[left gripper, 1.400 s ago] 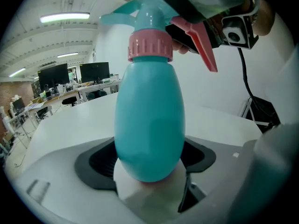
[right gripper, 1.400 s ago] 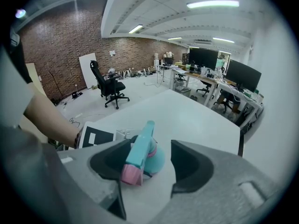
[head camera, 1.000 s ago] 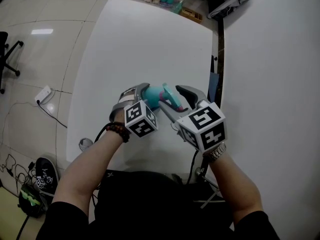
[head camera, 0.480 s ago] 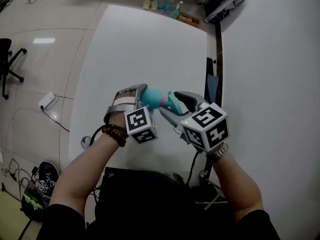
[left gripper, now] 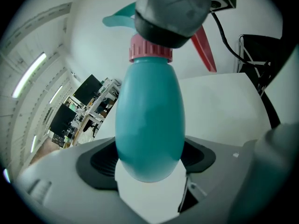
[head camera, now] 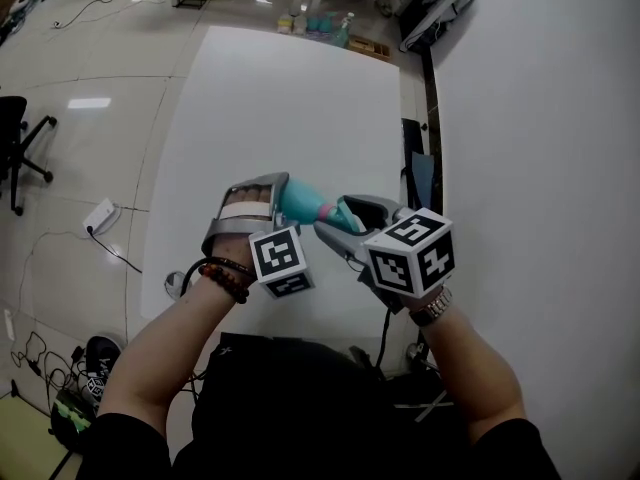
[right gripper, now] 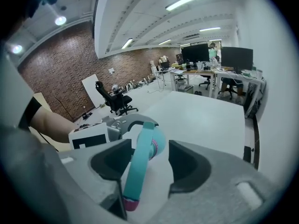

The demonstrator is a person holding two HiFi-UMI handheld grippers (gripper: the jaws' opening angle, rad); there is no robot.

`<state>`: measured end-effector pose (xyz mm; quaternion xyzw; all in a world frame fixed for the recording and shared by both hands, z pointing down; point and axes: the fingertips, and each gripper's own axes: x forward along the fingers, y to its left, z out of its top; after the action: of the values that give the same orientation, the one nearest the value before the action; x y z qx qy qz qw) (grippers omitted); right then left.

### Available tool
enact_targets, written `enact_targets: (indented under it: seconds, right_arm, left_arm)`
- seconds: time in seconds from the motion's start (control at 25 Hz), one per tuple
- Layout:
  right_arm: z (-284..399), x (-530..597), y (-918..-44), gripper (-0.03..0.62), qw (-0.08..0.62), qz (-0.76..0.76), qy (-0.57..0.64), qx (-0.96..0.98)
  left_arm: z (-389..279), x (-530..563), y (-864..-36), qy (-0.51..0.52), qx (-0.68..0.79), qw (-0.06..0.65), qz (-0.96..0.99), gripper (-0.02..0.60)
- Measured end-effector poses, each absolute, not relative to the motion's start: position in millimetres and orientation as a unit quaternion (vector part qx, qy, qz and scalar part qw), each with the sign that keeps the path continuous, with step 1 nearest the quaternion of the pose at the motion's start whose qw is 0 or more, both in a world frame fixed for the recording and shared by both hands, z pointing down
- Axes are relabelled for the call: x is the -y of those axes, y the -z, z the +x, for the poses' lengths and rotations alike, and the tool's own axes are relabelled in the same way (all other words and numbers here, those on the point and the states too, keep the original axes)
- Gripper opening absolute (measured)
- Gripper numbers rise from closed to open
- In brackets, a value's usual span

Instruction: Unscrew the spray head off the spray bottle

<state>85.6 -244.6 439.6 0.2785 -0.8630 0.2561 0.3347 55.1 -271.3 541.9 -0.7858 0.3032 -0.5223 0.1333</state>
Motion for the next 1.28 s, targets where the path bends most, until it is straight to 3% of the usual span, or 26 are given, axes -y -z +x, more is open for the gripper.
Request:
enact_targets:
  seconds: [0.32, 0.56, 1.28]
  right_arm:
    - [96.0, 228.6, -439.5, 0.126, 0.329, 0.287, -0.256, 0.863]
    - [98.4, 214.0, -438.8, 0.121, 0.357, 0.265, -0.206, 0.872]
    - [103.7, 124.2, -458.7, 0.121, 0.484, 0.021, 0.269, 0.833]
  left_arm:
    - [62.6, 258.2, -539.3, 0.542, -0.292, 0.149, -0.774, 0.423]
    - [66.9, 241.7, -538.5, 0.554, -0.263, 0.134, -0.778, 0.423]
    - [74.4, 145.0, -558.3, 0.601, -0.01, 0.08, -0.795, 0.423]
